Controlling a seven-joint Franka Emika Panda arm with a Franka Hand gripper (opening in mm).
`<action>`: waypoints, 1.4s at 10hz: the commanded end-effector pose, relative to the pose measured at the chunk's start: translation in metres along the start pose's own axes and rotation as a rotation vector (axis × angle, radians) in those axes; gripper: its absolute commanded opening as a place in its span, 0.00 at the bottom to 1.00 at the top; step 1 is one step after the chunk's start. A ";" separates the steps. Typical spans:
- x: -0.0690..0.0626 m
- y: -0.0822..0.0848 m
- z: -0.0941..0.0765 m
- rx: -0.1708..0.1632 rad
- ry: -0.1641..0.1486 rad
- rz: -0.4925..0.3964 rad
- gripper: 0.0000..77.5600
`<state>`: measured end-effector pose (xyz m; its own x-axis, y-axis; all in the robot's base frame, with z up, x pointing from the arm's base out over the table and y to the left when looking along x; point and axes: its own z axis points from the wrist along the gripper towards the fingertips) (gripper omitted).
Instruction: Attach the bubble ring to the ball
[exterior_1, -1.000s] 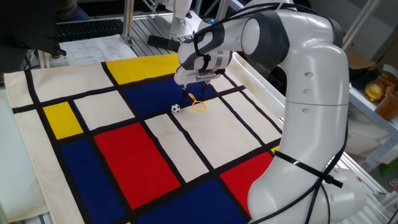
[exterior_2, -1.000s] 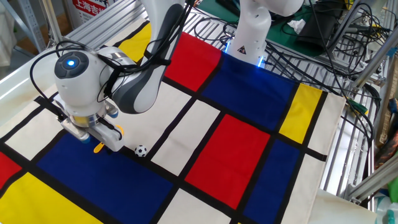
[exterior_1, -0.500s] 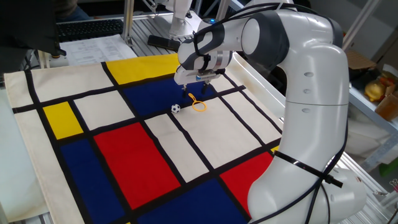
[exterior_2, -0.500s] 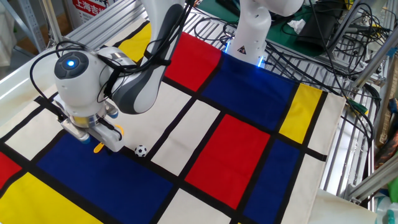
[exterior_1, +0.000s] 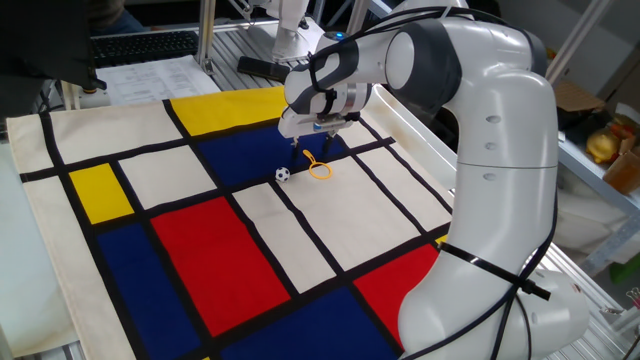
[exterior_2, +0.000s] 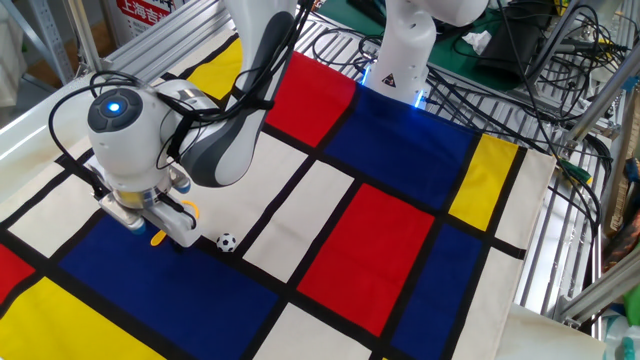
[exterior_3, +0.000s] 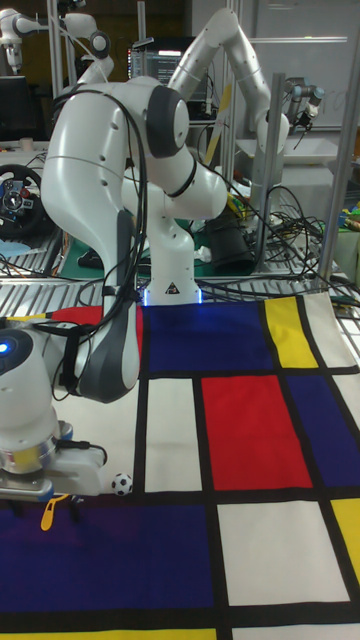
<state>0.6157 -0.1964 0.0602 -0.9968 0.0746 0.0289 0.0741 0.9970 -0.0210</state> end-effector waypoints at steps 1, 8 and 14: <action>-0.001 0.000 0.000 -0.003 -0.001 -0.005 1.00; -0.001 0.000 0.001 0.003 -0.002 -0.017 1.00; -0.001 0.000 0.001 0.003 -0.002 -0.017 0.02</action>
<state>0.6161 -0.1956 0.0581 -0.9979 0.0568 0.0305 0.0561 0.9982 -0.0219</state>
